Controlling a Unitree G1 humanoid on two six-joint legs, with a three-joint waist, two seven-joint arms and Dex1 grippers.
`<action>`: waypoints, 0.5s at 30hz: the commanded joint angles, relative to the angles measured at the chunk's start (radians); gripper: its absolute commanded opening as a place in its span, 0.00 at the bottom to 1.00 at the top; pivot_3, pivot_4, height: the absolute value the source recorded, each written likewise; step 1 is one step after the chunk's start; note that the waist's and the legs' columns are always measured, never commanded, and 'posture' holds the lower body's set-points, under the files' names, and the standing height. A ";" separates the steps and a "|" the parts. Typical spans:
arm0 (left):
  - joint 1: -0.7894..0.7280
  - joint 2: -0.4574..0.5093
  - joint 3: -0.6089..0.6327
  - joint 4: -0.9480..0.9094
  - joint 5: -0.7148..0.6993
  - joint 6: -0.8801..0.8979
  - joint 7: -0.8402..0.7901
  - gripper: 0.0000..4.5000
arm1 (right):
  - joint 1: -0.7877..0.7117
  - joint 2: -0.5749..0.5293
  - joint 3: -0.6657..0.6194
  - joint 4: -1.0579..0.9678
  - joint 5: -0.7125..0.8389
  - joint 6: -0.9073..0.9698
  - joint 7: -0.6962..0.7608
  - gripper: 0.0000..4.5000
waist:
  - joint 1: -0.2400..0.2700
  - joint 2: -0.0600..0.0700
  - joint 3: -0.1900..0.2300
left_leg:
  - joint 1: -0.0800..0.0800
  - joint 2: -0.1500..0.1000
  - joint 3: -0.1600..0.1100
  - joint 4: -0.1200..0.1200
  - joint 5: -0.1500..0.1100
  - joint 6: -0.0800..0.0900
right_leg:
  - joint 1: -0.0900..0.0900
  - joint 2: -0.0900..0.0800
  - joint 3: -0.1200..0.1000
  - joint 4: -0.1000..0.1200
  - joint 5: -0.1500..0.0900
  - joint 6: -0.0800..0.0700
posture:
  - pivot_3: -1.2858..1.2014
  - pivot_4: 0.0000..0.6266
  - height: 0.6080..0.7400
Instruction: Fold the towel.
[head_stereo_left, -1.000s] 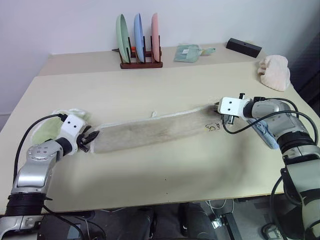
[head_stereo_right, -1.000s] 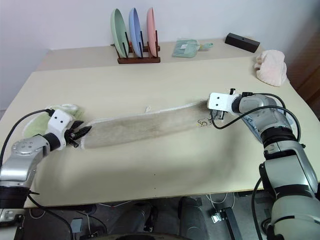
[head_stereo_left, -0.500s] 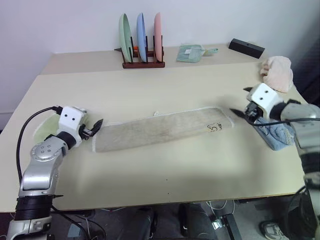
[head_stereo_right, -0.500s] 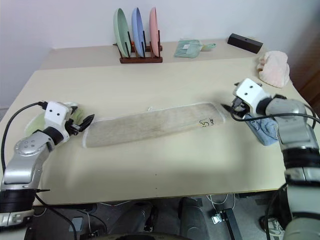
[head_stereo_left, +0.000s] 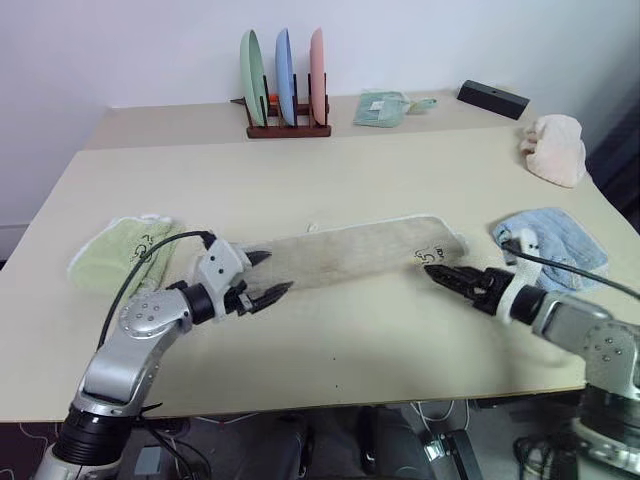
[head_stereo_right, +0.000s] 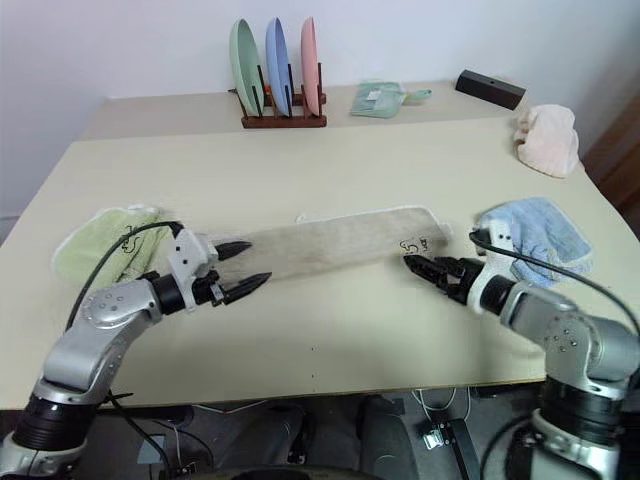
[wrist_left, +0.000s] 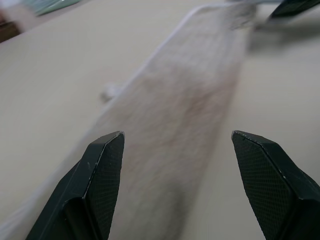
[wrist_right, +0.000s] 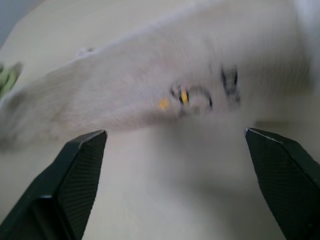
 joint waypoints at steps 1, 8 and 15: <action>-0.021 -0.004 -0.008 -0.027 -0.007 -0.007 -0.006 0.77 | -0.086 0.065 -0.102 0.027 0.000 0.055 -0.137 1.00 | 0.001 0.000 0.000 | 0.000 0.000 0.000 0.000 0.000 0.000 | 0.000 0.000 0.000 0.000 0.000 0.000 | 0.52 0.24 1.00; -0.004 -0.015 -0.002 -0.034 -0.006 -0.009 0.009 0.77 | -0.285 0.190 -0.262 0.250 -0.037 -0.023 -0.360 1.00 | -0.001 0.001 -0.001 | 0.001 0.000 0.000 0.000 0.000 0.000 | 0.000 0.000 0.000 0.000 0.000 0.000 | 0.52 0.24 1.00; 0.035 -0.020 0.019 -0.060 -0.007 -0.006 0.043 0.77 | -0.302 0.184 -0.254 0.301 -0.030 -0.082 -0.434 0.37 | 0.001 0.000 -0.002 | 0.001 0.000 0.000 0.000 0.000 0.000 | 0.001 0.000 0.000 0.000 0.000 0.000 | 0.52 0.24 1.00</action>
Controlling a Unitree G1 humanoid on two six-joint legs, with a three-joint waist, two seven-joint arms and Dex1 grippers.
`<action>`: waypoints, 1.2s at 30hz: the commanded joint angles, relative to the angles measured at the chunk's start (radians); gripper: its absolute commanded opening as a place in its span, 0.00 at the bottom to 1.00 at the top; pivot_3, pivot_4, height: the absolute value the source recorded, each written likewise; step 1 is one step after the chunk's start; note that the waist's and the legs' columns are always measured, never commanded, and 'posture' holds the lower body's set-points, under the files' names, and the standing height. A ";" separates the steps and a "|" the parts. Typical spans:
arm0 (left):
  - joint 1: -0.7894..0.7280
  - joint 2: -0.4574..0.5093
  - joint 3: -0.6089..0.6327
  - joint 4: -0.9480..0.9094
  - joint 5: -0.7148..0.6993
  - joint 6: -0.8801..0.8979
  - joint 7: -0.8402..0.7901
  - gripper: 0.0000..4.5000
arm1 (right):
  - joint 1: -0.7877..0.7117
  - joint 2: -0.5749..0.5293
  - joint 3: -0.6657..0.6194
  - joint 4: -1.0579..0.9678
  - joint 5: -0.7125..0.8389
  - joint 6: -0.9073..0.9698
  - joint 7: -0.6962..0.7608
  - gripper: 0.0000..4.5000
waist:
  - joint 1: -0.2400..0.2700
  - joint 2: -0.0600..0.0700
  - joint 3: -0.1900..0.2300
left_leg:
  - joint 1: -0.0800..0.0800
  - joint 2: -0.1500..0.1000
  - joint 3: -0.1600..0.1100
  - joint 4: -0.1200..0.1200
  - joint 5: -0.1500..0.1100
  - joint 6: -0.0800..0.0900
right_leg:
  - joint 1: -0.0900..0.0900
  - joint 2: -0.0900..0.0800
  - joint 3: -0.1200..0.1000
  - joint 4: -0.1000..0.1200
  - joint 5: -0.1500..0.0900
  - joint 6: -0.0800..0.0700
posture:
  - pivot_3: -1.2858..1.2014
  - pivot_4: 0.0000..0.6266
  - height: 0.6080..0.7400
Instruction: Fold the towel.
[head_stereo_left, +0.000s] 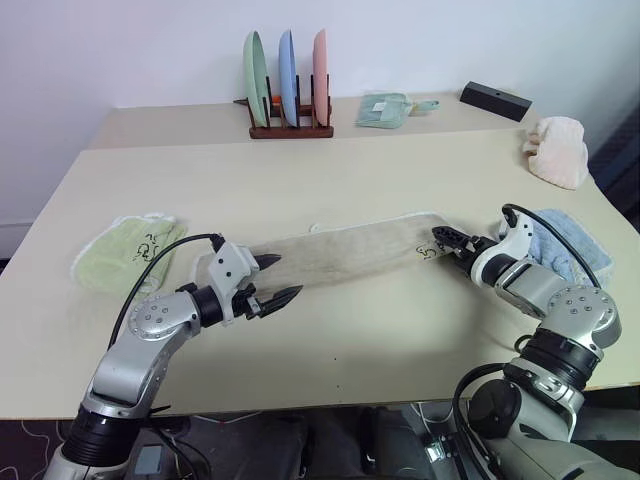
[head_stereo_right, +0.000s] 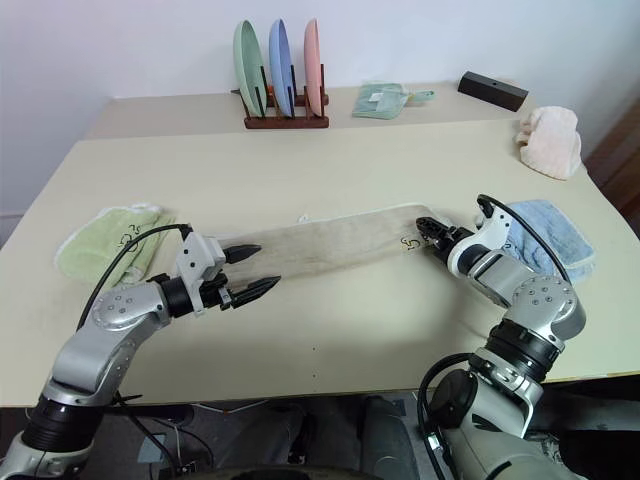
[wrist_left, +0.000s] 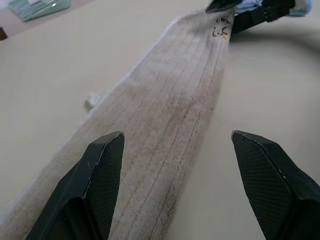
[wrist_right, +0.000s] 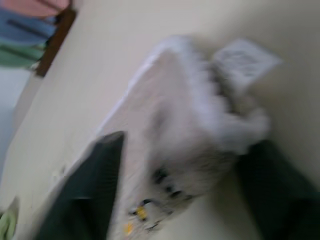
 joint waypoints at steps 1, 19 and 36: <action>0.019 0.000 0.030 -0.050 -0.008 -0.009 0.017 0.77 | 0.013 -0.011 0.008 -0.023 -0.001 -0.019 -0.027 0.26 | 0.000 0.000 0.000 | 0.000 0.000 0.000 0.000 0.000 0.000 | 0.000 0.000 0.000 0.000 0.000 0.000 | 0.52 0.24 1.00; -0.019 -0.009 0.017 0.055 0.024 -0.075 0.002 0.77 | 0.197 -0.591 0.564 -0.384 -0.150 -0.382 0.514 0.01 | -0.004 0.001 0.001 | 0.000 0.001 0.001 -0.001 0.000 0.000 | -0.001 0.000 0.000 -0.001 0.000 0.000 | 0.52 0.24 1.00; 0.049 -0.016 0.039 -0.017 0.027 -0.057 0.054 0.77 | 0.163 -0.582 1.160 -0.314 -0.613 -0.800 0.773 0.01 | 0.010 -0.003 0.002 | -0.001 0.000 0.000 0.000 0.000 0.000 | 0.000 0.000 -0.001 -0.003 0.000 0.001 | 0.52 0.24 1.00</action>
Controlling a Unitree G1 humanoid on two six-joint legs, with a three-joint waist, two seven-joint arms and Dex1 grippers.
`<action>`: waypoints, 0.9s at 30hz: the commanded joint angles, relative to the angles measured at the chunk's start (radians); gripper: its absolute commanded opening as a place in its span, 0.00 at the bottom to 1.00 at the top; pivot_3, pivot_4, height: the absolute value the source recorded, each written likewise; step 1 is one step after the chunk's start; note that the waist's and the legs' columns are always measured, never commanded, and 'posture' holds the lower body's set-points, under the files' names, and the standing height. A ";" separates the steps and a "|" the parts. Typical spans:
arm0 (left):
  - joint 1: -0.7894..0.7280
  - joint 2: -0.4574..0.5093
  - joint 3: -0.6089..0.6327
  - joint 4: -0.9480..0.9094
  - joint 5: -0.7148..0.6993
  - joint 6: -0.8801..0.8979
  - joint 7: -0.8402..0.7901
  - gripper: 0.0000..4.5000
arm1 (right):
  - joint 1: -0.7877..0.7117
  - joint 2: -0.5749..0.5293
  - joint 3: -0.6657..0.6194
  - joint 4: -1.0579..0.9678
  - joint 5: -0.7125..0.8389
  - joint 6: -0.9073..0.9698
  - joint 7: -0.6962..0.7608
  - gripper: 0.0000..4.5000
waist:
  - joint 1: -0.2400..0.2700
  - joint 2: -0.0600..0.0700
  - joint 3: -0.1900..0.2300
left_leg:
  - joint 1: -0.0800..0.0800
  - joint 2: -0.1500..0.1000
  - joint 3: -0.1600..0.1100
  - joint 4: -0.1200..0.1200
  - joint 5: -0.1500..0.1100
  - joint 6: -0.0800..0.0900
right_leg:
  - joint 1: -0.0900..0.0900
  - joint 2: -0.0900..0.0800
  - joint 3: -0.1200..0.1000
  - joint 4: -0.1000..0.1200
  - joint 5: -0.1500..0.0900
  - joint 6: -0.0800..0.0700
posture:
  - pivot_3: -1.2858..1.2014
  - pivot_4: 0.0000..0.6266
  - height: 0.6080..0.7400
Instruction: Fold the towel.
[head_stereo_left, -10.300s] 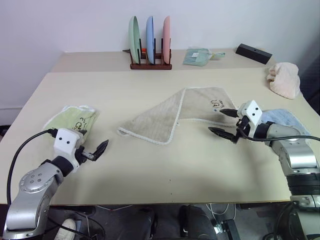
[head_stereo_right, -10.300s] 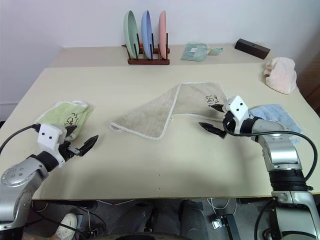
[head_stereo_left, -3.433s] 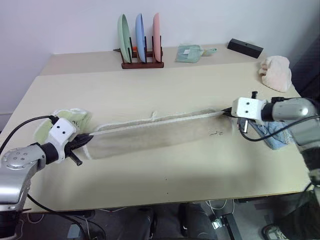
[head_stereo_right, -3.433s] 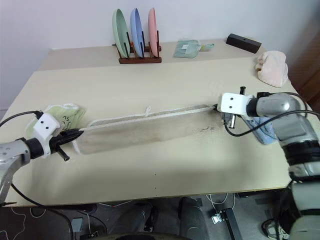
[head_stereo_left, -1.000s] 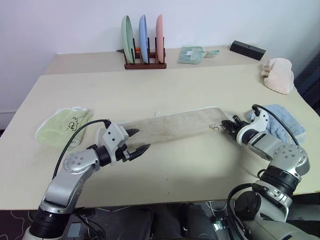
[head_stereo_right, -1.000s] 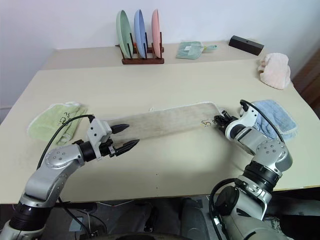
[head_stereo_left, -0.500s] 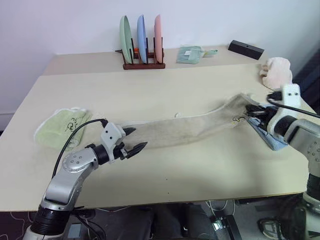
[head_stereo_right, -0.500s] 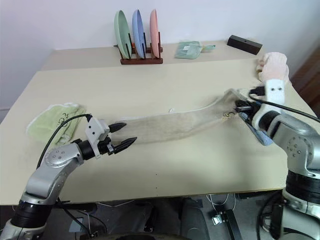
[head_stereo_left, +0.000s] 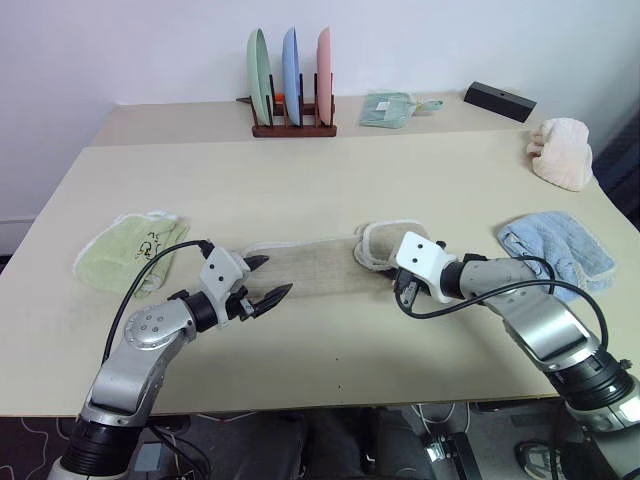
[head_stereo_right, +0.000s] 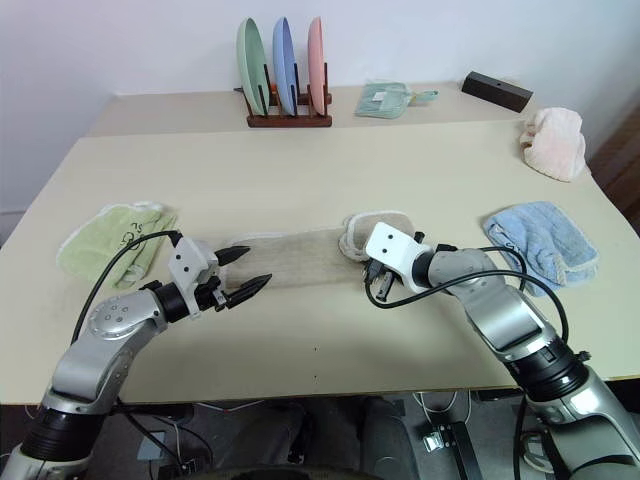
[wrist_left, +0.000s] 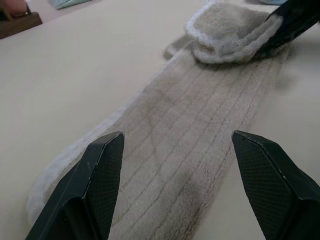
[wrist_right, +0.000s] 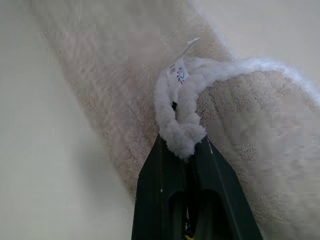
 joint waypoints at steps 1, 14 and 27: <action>0.009 0.001 0.016 -0.046 -0.003 0.002 0.013 0.77 | -0.007 0.002 -0.022 -0.020 -0.005 -0.034 0.053 0.01 | 0.000 0.000 0.000 | 0.000 0.000 0.000 0.000 0.000 0.000 | 0.000 0.000 0.000 0.000 0.000 0.000 | 0.52 0.24 1.00; 0.082 -0.010 0.054 -0.086 -0.061 0.073 0.040 0.77 | 0.072 -0.026 -0.400 -0.043 0.296 0.004 0.216 0.38 | 0.000 0.000 0.000 | 0.000 0.000 -0.001 -0.001 0.000 0.000 | 0.001 0.000 0.000 -0.001 0.000 0.000 | 0.52 0.24 1.00; 0.247 -0.101 0.020 -0.202 -0.035 0.100 0.168 0.77 | 0.003 0.282 -0.297 0.424 0.075 -0.307 -0.001 0.02 | 0.000 -0.001 0.000 | 0.002 0.000 0.000 -0.001 0.000 0.000 | 0.002 0.000 0.000 -0.002 0.000 0.000 | 0.52 0.24 1.00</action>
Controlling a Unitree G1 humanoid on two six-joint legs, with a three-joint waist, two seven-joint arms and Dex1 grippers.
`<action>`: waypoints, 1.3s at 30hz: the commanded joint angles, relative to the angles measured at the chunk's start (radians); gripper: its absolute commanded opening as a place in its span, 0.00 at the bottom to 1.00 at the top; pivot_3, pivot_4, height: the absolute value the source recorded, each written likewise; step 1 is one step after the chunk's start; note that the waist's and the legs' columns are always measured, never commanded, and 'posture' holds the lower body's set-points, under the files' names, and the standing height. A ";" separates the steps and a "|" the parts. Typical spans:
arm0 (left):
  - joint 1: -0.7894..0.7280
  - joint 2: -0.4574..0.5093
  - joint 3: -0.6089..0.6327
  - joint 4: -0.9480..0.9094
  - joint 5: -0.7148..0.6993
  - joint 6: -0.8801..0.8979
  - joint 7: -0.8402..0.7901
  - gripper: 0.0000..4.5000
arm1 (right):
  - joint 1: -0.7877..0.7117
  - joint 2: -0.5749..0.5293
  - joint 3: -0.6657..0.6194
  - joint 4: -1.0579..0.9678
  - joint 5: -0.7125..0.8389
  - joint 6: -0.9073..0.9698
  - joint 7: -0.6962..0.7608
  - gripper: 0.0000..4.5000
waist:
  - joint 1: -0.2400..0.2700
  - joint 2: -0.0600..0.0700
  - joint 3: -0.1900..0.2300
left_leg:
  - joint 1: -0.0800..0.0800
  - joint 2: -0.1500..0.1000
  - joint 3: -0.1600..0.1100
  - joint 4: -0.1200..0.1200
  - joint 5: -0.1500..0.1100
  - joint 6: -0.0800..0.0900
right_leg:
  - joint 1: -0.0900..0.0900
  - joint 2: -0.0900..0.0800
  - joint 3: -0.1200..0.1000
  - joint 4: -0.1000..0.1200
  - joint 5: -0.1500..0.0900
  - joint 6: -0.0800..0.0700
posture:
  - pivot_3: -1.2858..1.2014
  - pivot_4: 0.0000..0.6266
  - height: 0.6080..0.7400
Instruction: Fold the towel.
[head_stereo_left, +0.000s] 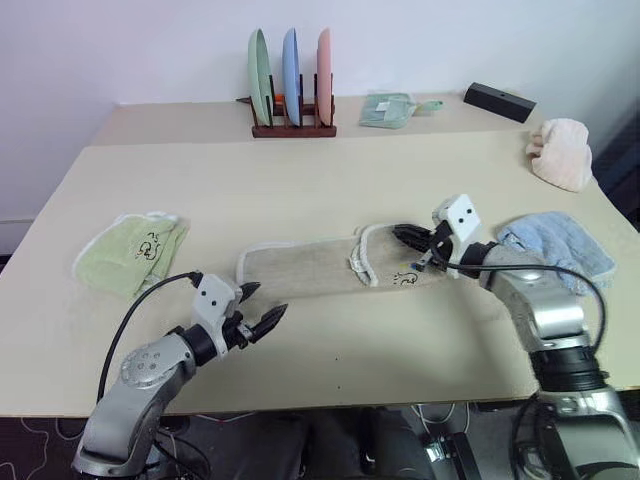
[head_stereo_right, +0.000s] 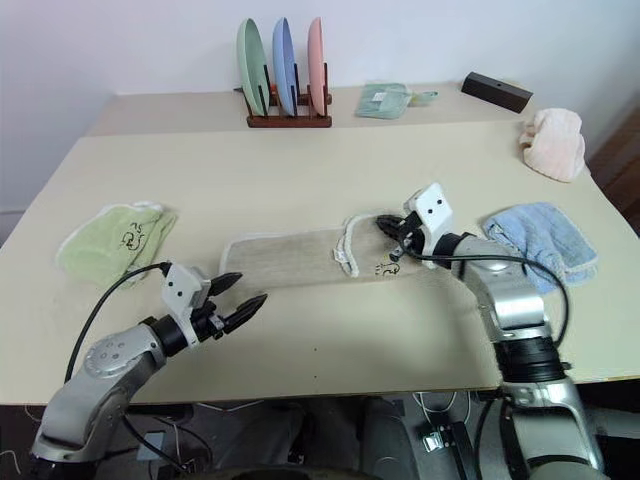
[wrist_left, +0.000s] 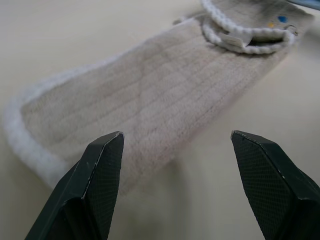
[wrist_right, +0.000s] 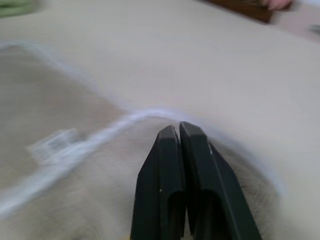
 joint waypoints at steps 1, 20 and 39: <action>0.027 -0.014 -0.003 -0.055 0.022 -0.029 0.034 0.77 | 0.013 0.022 0.047 0.081 -0.059 -0.091 0.012 0.02 | 0.001 0.001 0.000 | 0.000 0.000 0.000 0.000 0.000 0.000 | 0.000 0.000 0.000 0.000 0.000 0.000 | 0.52 0.24 1.00; 0.086 -0.130 0.216 -0.139 -0.441 0.329 0.218 1.00 | -0.025 -0.024 0.014 -0.137 -0.032 -0.139 0.089 0.97 | 0.001 -0.001 -0.001 | 0.000 0.000 0.000 0.000 0.000 0.000 | -0.001 0.000 0.000 0.001 0.000 0.000 | 0.52 0.24 1.00; -0.232 -0.401 0.358 0.161 -0.919 0.415 0.891 0.70 | 0.014 -0.024 0.044 -0.174 -0.094 -0.188 0.092 0.99 | 0.003 -0.001 -0.002 | 0.001 0.000 0.000 0.002 0.001 -0.001 | 0.000 0.000 0.000 0.003 0.000 0.000 | 0.52 0.24 1.00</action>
